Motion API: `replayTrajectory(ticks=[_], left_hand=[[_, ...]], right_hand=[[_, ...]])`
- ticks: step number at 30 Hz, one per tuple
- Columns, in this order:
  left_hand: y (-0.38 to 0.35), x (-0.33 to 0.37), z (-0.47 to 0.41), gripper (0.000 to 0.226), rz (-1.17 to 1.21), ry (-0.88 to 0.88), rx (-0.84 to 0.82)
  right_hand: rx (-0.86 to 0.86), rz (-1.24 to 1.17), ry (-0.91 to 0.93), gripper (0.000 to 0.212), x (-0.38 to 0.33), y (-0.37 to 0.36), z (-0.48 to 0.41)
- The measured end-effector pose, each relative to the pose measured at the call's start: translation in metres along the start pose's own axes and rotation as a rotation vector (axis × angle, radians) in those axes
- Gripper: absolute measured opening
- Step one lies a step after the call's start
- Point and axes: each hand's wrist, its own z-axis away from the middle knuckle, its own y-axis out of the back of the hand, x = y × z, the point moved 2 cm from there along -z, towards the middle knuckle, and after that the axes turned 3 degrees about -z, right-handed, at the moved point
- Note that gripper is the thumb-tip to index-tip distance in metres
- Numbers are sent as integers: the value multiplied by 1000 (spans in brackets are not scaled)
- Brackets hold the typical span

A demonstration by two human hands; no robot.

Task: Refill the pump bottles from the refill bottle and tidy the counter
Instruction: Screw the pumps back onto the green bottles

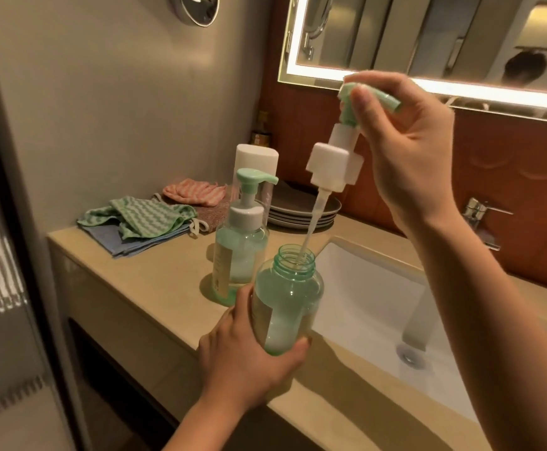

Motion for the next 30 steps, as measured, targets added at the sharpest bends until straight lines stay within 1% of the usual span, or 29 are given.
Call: replayTrajectory(ticks=[3, 7, 9, 13, 16, 18, 21, 22, 23, 24, 26, 28, 30], left_hand=[[-1, -1, 0, 99, 0, -13, 16], [-2, -2, -1, 108, -10, -16, 23], [-2, -2, -1, 114, -27, -6, 21], [-1, -1, 0, 116, -35, 10, 16], [0, 0, 0, 119, -37, 24, 10], [0, 0, 0, 119, -30, 29, 9], [0, 0, 0, 113, 30, 27, 13], [0, -1, 0, 111, 45, 25, 8], [-1, -2, 0, 109, 55, 22, 2], [-1, -2, 1, 108, 55, 21, -5], [-1, -2, 0, 107, 31, 25, -13], [1, -2, -2, 108, 29, 29, -30], [5, -2, -5, 106, 52, 16, -60]], right_hand=[[-89, -4, -20, 19, -2, -7, 18], [-162, -42, -76, 21, 2, -14, 44], [-170, -84, -116, 21, 6, -15, 53], [-145, -182, -146, 24, 10, -11, 56], [-190, -201, -139, 28, 10, -10, 56], [-280, -165, -154, 37, 12, -11, 59], [-509, -79, -282, 72, 22, -12, 63], [-558, -79, -340, 78, 25, -11, 63], [-590, -100, -394, 79, 27, -9, 63], [-621, -143, -441, 74, 28, -8, 63], [-711, -238, -503, 56, 28, -6, 64], [-811, -202, -503, 44, 30, -7, 67], [-834, -124, -490, 40, 31, -8, 67]])
